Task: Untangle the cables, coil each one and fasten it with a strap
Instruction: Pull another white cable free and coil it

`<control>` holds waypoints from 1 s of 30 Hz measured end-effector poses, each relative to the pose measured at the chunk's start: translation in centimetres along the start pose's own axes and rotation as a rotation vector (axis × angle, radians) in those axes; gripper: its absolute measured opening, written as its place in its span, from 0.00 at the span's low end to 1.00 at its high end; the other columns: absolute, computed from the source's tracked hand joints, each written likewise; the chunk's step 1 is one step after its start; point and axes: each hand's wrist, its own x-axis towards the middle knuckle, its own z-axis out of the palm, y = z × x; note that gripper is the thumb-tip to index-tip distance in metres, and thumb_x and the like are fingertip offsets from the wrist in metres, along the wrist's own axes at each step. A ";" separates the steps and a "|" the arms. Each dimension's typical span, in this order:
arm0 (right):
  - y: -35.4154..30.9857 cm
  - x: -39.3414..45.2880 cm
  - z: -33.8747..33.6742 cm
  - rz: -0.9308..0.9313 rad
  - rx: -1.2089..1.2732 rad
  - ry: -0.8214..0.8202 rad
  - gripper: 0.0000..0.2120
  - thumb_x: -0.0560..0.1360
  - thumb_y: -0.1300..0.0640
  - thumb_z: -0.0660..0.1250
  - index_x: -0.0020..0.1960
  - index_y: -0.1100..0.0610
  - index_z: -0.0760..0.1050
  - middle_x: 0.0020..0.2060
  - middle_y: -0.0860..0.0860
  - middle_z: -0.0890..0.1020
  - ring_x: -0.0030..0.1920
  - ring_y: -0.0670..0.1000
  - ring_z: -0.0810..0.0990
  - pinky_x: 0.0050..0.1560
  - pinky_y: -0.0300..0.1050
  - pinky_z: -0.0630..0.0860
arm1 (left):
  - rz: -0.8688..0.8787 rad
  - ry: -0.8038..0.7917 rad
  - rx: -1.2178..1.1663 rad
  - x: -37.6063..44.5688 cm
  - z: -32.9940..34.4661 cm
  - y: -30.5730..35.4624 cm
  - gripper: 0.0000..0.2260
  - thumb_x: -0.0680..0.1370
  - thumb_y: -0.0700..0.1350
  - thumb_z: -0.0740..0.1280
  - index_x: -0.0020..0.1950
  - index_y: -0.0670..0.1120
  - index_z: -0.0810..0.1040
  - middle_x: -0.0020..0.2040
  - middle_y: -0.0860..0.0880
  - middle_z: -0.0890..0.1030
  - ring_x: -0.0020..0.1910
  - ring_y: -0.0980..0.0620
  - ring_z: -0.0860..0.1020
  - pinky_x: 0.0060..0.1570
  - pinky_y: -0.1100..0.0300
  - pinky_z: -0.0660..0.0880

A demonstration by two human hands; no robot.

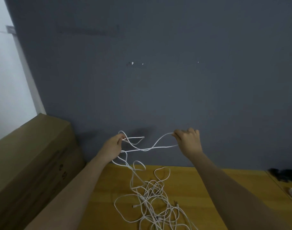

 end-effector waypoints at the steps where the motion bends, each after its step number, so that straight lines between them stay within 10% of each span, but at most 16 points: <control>1: -0.2 0.0 0.1 0.005 -0.012 -0.003 0.17 0.82 0.48 0.56 0.52 0.56 0.79 0.39 0.54 0.83 0.45 0.58 0.75 0.44 0.48 0.57 | -0.006 -0.019 0.023 -0.1 0.0 -0.1 0.12 0.83 0.43 0.53 0.58 0.47 0.76 0.54 0.46 0.80 0.50 0.46 0.78 0.49 0.55 0.72; 6: 1.8 -1.1 0.8 0.192 -0.133 -0.130 0.14 0.82 0.49 0.54 0.53 0.54 0.76 0.40 0.52 0.82 0.46 0.57 0.76 0.42 0.47 0.58 | 0.000 0.001 0.101 -1.0 -0.9 -2.3 0.11 0.83 0.41 0.54 0.55 0.44 0.76 0.52 0.41 0.80 0.51 0.43 0.77 0.50 0.53 0.72; 14: -0.7 -1.7 -0.2 0.287 0.842 -0.425 0.12 0.80 0.54 0.61 0.44 0.59 0.78 0.27 0.51 0.75 0.27 0.46 0.71 0.26 0.31 0.66 | -0.072 -0.132 0.140 -2.0 0.1 -2.0 0.19 0.81 0.48 0.61 0.71 0.45 0.68 0.69 0.43 0.67 0.68 0.45 0.69 0.67 0.55 0.64; 19: -4.2 -0.9 -2.0 0.479 1.339 -0.475 0.12 0.82 0.55 0.58 0.45 0.60 0.74 0.28 0.53 0.71 0.22 0.46 0.62 0.23 0.38 0.59 | 0.157 -0.326 -0.049 -3.1 2.2 5.7 0.10 0.80 0.56 0.61 0.52 0.55 0.78 0.49 0.58 0.78 0.51 0.54 0.77 0.47 0.69 0.71; 23: -4.6 0.3 -2.8 0.635 1.608 -0.418 0.12 0.82 0.56 0.57 0.44 0.59 0.72 0.28 0.52 0.68 0.20 0.44 0.60 0.21 0.36 0.57 | 0.137 -0.551 -0.014 -3.9 3.2 8.2 0.31 0.71 0.74 0.48 0.49 0.57 0.82 0.57 0.54 0.80 0.57 0.58 0.74 0.59 0.58 0.67; 26: -3.2 0.9 -2.9 0.836 1.826 -0.266 0.12 0.83 0.59 0.56 0.41 0.60 0.70 0.29 0.54 0.68 0.21 0.44 0.65 0.19 0.34 0.61 | 0.206 -0.521 0.084 -3.9 3.5 7.3 0.16 0.79 0.61 0.59 0.44 0.52 0.79 0.42 0.57 0.81 0.40 0.63 0.76 0.47 0.60 0.71; 30: -0.8 0.3 -1.7 0.826 1.330 -0.307 0.13 0.81 0.60 0.59 0.38 0.61 0.69 0.32 0.59 0.73 0.30 0.54 0.73 0.35 0.47 0.72 | 0.260 -0.300 -0.001 -3.6 3.0 6.6 0.10 0.82 0.49 0.59 0.40 0.55 0.72 0.34 0.56 0.77 0.32 0.62 0.73 0.39 0.61 0.70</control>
